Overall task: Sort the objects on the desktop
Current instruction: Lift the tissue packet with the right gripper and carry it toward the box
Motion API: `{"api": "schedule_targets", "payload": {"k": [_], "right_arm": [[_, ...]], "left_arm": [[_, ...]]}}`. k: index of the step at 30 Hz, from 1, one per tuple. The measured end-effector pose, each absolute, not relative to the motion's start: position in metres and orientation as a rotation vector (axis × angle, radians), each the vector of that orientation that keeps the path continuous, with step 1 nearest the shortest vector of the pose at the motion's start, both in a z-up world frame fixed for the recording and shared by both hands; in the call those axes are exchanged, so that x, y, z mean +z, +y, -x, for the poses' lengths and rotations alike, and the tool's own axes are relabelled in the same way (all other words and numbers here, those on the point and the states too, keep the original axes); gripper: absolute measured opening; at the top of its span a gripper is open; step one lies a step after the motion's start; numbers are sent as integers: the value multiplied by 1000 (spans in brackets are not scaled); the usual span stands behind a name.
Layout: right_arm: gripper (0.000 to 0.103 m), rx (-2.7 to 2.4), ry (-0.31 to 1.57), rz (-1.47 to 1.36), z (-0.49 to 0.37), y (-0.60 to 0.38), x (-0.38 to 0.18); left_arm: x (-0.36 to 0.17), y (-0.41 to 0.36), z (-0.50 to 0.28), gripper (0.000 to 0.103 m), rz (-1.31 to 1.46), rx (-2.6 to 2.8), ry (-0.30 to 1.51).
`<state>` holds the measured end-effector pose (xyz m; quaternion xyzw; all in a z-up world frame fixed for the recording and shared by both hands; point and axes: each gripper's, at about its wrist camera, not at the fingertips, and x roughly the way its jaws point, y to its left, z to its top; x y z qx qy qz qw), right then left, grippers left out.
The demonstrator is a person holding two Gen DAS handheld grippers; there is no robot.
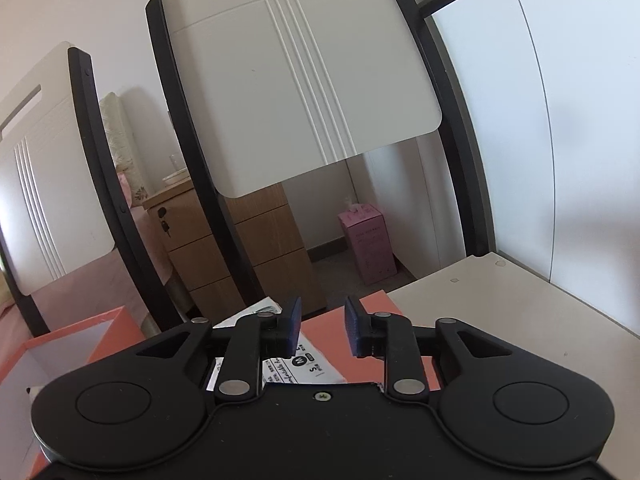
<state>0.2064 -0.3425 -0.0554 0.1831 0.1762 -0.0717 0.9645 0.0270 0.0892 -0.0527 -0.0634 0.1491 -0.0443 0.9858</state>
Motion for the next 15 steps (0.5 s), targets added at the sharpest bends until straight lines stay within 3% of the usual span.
{"api": "schedule_targets", "payload": {"k": [1,3,5,10,15], "right_arm": [[42,-131,345,-371,-206,-344,-57],[83,-96,328,-362,-205,-345,-59],[96,-50,325,-353,-207,-343,-62],[102,53,396,-365,-215,-335,-72],[102,36,436,-153,-221,-311,-79]], "left_arm": [[-53,89,-27,96,129,-91,299],[-52,89,-27,96,130,-94,298],[-52,89,-26,96,128,-97,297],[-53,87,-26,96,125,-103,301],[-54,85,-25,96,115,-114,301]]}}
